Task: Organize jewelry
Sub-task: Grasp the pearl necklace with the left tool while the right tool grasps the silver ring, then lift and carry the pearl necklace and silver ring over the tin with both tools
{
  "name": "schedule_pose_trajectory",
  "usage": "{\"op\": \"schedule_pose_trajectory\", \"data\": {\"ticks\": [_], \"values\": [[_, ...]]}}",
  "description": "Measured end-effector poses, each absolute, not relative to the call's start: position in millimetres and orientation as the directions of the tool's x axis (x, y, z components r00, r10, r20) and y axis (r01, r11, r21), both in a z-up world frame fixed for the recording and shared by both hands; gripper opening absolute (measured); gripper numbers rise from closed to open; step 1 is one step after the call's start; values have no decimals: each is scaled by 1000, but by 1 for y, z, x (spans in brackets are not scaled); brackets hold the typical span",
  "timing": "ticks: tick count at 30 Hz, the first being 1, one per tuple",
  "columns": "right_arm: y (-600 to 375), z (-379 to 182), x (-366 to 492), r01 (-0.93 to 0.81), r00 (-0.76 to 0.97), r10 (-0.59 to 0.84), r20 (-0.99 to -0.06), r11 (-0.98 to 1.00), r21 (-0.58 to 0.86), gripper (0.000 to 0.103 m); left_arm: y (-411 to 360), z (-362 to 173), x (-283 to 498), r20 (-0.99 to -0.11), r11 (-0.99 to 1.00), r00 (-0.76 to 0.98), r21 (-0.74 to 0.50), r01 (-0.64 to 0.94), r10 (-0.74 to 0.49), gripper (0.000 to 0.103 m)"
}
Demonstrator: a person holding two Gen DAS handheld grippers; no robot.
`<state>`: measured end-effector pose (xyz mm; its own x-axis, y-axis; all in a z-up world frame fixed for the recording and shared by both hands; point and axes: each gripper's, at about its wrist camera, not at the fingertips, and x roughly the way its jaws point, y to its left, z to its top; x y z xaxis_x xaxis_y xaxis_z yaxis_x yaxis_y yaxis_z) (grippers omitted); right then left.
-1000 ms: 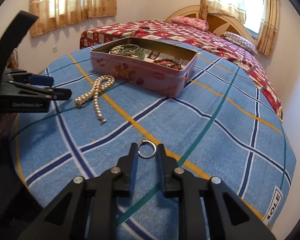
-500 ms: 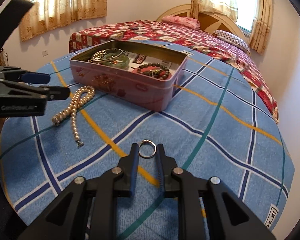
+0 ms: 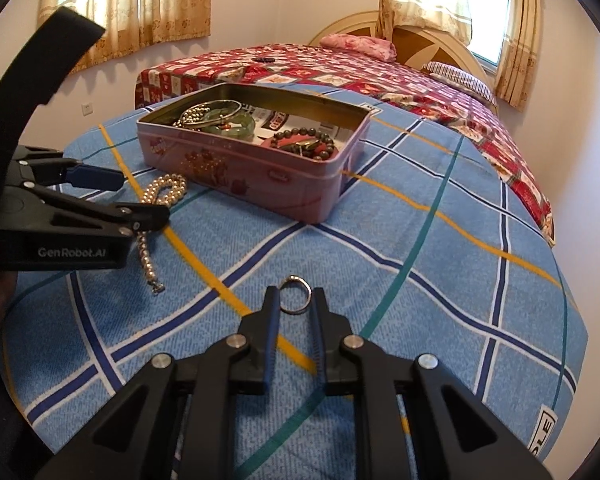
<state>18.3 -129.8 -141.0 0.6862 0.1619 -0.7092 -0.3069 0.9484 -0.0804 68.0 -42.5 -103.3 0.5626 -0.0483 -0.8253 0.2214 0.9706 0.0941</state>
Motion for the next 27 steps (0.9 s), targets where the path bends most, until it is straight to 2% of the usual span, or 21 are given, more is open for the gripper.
{"op": "schedule_pose_trajectory", "data": {"ticks": [2, 5, 6, 8, 11, 13, 15, 17, 27], "values": [[-130, -141, 19, -309, 685, 162, -710, 948, -82, 17, -41, -103, 68, -826, 971, 561, 82, 226, -60, 65], [-131, -141, 20, -322, 673, 175, -719, 944, -71, 20, -38, -102, 67, -828, 968, 553, 54, 244, -94, 43], [-131, -141, 21, -327, 667, 183, -722, 943, -63, 29, -39, -102, 67, -828, 966, 552, 54, 252, -98, 33], [-132, -140, 22, -336, 659, 201, -725, 941, -44, 44, -41, -101, 66, -829, 962, 551, 60, 268, -101, 26], [-130, -141, 23, -341, 656, 196, -729, 939, -54, 43, -40, -101, 65, -830, 959, 544, 44, 281, -122, 16], [-129, -142, 24, -353, 650, 212, -730, 935, -43, 35, -39, -101, 64, -830, 958, 544, 42, 284, -125, 15], [-129, -142, 24, -361, 646, 225, -730, 932, -32, 18, -37, -101, 62, -828, 957, 544, 37, 289, -132, 15], [-130, -142, 24, -363, 644, 230, -729, 931, -27, 12, -35, -98, 59, -822, 957, 553, 36, 287, -135, 13], [-127, -141, 22, -366, 644, 227, -730, 930, -33, 10, -27, -94, 54, -809, 960, 575, 53, 275, -120, 12]]}}
